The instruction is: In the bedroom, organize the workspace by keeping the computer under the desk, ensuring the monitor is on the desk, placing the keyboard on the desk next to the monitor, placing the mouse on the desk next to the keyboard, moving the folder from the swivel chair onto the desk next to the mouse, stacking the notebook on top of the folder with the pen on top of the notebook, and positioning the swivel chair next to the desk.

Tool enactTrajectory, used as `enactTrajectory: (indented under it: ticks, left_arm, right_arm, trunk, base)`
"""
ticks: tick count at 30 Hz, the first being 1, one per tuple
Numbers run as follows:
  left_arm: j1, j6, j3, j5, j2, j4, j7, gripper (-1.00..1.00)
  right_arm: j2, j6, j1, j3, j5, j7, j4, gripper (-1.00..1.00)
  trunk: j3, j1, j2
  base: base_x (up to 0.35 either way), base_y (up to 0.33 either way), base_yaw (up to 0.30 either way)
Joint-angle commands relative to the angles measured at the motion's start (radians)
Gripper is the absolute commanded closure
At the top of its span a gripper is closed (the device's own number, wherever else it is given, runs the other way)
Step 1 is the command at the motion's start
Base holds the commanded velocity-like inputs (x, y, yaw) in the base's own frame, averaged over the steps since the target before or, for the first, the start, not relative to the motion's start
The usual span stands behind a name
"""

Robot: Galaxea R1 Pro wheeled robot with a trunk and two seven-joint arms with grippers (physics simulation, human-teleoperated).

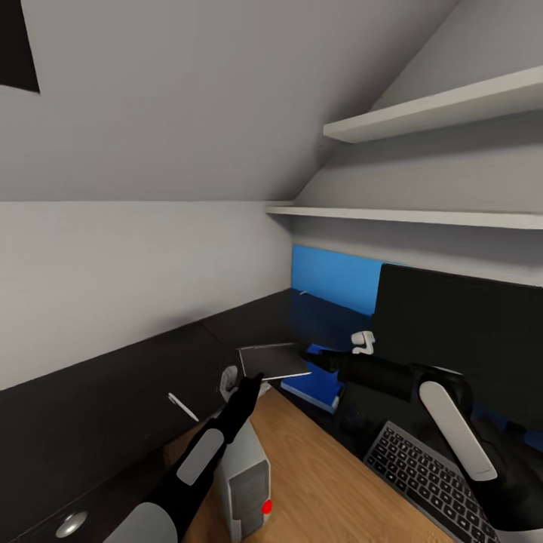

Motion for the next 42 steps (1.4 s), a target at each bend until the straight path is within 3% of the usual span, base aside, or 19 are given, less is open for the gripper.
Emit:
enactTrajectory:
  ticks: [1, 13, 17, 20, 21, 24, 26, 29, 32, 42]
  left_arm:
    - [-0.001, 0.006, -0.001, 0.008, 0.000, 0.000, -0.001, 1.00]
    - [0.000, 0.001, 0.002, 0.011, 0.002, 0.002, 0.002, 1.00]
    - [0.000, 0.001, 0.005, 0.012, 0.005, 0.002, 0.002, 1.00]
    - [0.001, 0.002, 0.008, 0.012, 0.009, 0.002, 0.001, 1.00]
    - [0.002, 0.003, 0.009, 0.012, 0.011, 0.001, 0.000, 1.00]
    - [0.002, 0.004, 0.010, 0.012, 0.013, 0.001, -0.001, 1.00]
    - [0.003, 0.004, 0.011, 0.012, 0.013, 0.001, -0.001, 1.00]
    - [0.003, -0.004, 0.011, 0.011, 0.011, 0.002, 0.001, 1.00]
    - [0.003, -0.013, 0.011, 0.013, 0.010, 0.002, 0.002, 1.00]
    - [0.007, -0.014, 0.054, 0.016, 0.008, -0.004, 0.001, 1.00]
  right_arm:
    - [0.000, 0.002, -0.001, 0.001, 0.001, 0.003, 0.000, -1.00]
    - [0.001, 0.002, 0.001, 0.006, 0.001, 0.002, 0.001, -1.00]
    - [-0.006, -0.001, 0.024, 0.017, 0.007, 0.052, 0.001, -1.00]
    - [-0.055, -0.037, 0.081, 0.025, 0.107, 0.097, 0.001, -1.00]
    - [-0.095, -0.089, 0.112, 0.032, 0.190, 0.113, 0.001, -1.00]
    - [-0.130, -0.172, 0.199, 0.042, 0.291, 0.130, 0.001, -1.00]
    - [-0.139, -0.198, 0.249, 0.045, 0.331, 0.134, 0.001, -1.00]
    - [-0.149, -0.218, 0.292, 0.046, 0.379, 0.137, 0.001, -1.00]
    - [-0.156, -0.225, 0.310, 0.046, 0.402, 0.138, 0.001, -1.00]
    - [-0.158, -0.305, 0.359, 0.044, 0.417, 0.136, 0.001, -1.00]
  trunk:
    - [0.000, 0.000, -0.001]
    - [0.010, 0.000, -0.001]
    - [0.011, 0.000, -0.001]
    - [0.011, 0.000, -0.001]
    - [0.011, 0.000, -0.001]
    - [0.011, 0.000, -0.001]
    - [0.011, 0.000, -0.001]
    - [0.011, 0.000, -0.001]
    - [0.011, 0.000, -0.001]
    - [0.011, 0.000, -0.001]
  base:
    - [0.000, 0.000, -0.226]
    - [0.000, 0.000, -0.198]
    - [0.000, 0.000, -0.057]
    - [0.000, 0.000, -0.016]
    - [0.000, 0.000, -0.006]
    - [0.000, 0.000, -0.003]
    - [0.000, 0.000, -0.001]
    - [0.000, 0.000, 0.000]
    - [0.000, 0.000, -0.029]
    - [0.000, 0.000, -0.247]
